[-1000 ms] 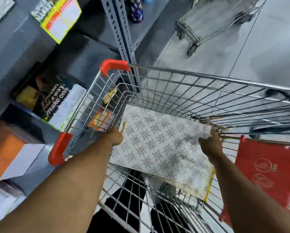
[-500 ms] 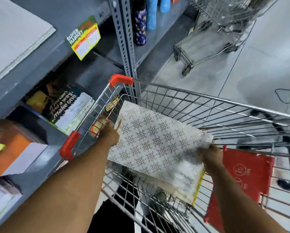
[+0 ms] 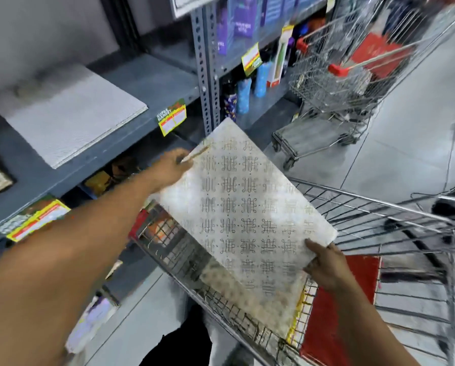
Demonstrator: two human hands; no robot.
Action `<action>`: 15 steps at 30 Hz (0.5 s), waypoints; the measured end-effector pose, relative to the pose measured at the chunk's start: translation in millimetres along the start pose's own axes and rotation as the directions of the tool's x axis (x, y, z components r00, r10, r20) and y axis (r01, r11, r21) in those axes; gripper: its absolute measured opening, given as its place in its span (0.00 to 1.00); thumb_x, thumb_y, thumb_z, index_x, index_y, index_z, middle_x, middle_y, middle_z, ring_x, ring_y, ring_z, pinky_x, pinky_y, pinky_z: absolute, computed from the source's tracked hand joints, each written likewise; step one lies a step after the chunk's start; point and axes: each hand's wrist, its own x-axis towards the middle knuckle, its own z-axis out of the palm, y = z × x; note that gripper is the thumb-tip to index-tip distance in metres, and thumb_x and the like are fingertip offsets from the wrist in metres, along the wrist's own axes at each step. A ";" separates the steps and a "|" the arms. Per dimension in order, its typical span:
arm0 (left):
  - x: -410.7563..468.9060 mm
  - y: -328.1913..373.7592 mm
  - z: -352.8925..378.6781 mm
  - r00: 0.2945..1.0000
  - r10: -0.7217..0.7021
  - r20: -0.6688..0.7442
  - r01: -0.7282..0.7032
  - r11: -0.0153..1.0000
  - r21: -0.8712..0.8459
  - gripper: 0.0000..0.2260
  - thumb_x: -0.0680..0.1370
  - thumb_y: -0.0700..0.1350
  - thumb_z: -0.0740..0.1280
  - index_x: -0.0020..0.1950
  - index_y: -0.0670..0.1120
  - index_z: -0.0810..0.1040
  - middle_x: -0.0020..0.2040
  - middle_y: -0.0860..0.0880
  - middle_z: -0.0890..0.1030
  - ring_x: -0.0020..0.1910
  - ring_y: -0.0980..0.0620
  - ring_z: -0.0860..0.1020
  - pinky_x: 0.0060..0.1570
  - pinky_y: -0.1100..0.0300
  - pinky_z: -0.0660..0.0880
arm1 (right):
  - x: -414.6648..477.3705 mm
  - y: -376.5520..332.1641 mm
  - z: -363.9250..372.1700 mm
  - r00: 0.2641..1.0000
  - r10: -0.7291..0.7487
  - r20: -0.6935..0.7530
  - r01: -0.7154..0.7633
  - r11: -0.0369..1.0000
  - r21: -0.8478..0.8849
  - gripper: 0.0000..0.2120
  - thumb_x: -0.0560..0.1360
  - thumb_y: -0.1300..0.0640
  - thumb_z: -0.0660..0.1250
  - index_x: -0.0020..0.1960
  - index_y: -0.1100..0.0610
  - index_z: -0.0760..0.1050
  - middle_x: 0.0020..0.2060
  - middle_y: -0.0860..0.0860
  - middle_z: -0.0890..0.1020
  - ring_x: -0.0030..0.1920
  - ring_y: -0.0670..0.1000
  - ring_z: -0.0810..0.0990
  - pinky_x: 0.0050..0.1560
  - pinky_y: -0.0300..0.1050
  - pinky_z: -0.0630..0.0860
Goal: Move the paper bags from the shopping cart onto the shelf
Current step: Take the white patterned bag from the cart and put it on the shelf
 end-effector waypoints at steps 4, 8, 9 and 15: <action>-4.1 56.6 -37.8 0.993 0.114 -0.009 -0.114 0.992 0.058 0.10 0.81 0.45 0.60 0.58 0.42 0.73 0.44 0.44 0.76 0.33 0.60 0.74 0.31 0.72 0.71 | -27.0 -10.7 17.0 0.983 0.025 0.180 -0.046 0.993 0.112 0.14 0.78 0.66 0.62 0.63 0.63 0.72 0.58 0.64 0.79 0.38 0.49 0.87 0.35 0.47 0.83; -11.2 94.5 -68.9 0.999 0.023 -0.024 -0.016 0.965 0.261 0.22 0.77 0.60 0.60 0.63 0.47 0.74 0.62 0.46 0.76 0.57 0.44 0.76 0.57 0.52 0.74 | -43.7 -21.9 24.1 0.964 -0.018 0.266 -0.026 0.987 0.161 0.18 0.77 0.66 0.63 0.66 0.60 0.70 0.62 0.59 0.80 0.57 0.60 0.82 0.54 0.61 0.80; -13.6 100.7 -76.6 0.999 -0.018 -0.034 0.027 0.959 0.283 0.21 0.75 0.61 0.61 0.55 0.45 0.77 0.55 0.46 0.78 0.50 0.44 0.77 0.49 0.52 0.75 | -45.4 -24.2 25.1 0.965 -0.023 0.263 -0.028 0.982 0.189 0.19 0.77 0.66 0.63 0.67 0.60 0.69 0.62 0.59 0.80 0.57 0.59 0.82 0.52 0.60 0.81; -47.4 97.1 -119.2 0.974 -0.135 -0.183 0.093 0.971 -0.220 0.03 0.67 0.40 0.69 0.33 0.46 0.77 0.32 0.45 0.80 0.23 0.54 0.77 0.23 0.65 0.73 | -62.4 -35.2 36.0 0.907 -0.153 0.393 -0.023 0.913 0.408 0.21 0.77 0.68 0.59 0.68 0.54 0.70 0.62 0.59 0.81 0.58 0.61 0.81 0.54 0.69 0.77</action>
